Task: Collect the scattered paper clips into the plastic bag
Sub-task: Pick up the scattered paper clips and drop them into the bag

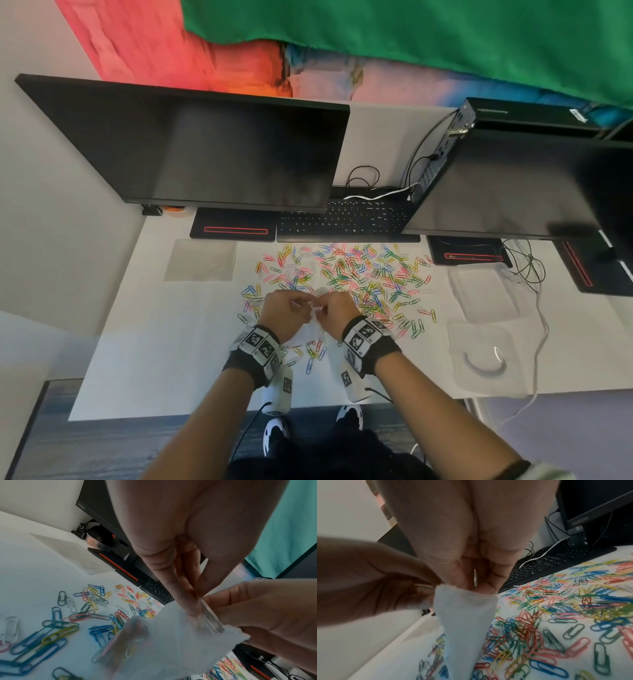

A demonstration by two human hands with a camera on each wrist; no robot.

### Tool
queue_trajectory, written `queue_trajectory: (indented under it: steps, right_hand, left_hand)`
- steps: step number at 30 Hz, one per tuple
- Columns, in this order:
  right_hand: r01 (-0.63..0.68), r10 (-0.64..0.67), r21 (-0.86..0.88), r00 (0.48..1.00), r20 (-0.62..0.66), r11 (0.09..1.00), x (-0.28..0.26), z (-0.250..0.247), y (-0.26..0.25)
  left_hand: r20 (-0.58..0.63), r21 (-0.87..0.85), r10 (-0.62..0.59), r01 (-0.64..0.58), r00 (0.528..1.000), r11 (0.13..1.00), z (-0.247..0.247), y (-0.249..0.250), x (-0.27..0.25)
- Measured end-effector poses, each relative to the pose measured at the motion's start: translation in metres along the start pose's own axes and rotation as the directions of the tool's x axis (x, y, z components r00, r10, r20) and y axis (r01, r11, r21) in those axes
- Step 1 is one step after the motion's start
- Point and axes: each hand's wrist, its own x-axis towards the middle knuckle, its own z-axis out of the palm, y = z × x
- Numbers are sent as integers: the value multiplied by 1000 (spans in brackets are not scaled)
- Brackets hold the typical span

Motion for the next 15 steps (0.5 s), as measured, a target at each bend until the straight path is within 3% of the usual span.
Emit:
queue_trajectory:
  steps: [2, 4, 7, 9, 11, 13, 15]
  right_hand:
    - [19, -18, 76, 1000, -4, 997, -4, -10, -2]
    - [50, -24, 254, 994, -105, 966, -11, -25, 5]
    - [-41, 132, 426, 974, -186, 904, -24, -52, 42]
    - [-262, 305, 284, 945, -121, 923, -30, -68, 89]
    - [-494, 493, -26, 869, -39, 869, -40, -76, 141]
    - [-542, 557, -246, 830, -11, 803, -53, -73, 180]
    - [-477, 512, -332, 858, 22, 814, -63, -64, 202]
  left_hand:
    - [-26, 1, 1, 0, 1000, 1000, -2, 3, 0]
    - [-57, -10, -7, 7, 998, 1000, -6, 6, 0]
    - [-99, 8, 16, -15, 995, 1000, -14, 17, 0]
    - [-123, 24, 43, -41, 991, 999, -18, 25, 1]
    - [-140, 19, 56, -53, 989, 998, -18, 31, 4]
    - [-141, 22, 77, -74, 987, 997, -14, 35, 8]
    - [-123, 30, 89, -86, 988, 996, -7, 40, 9]
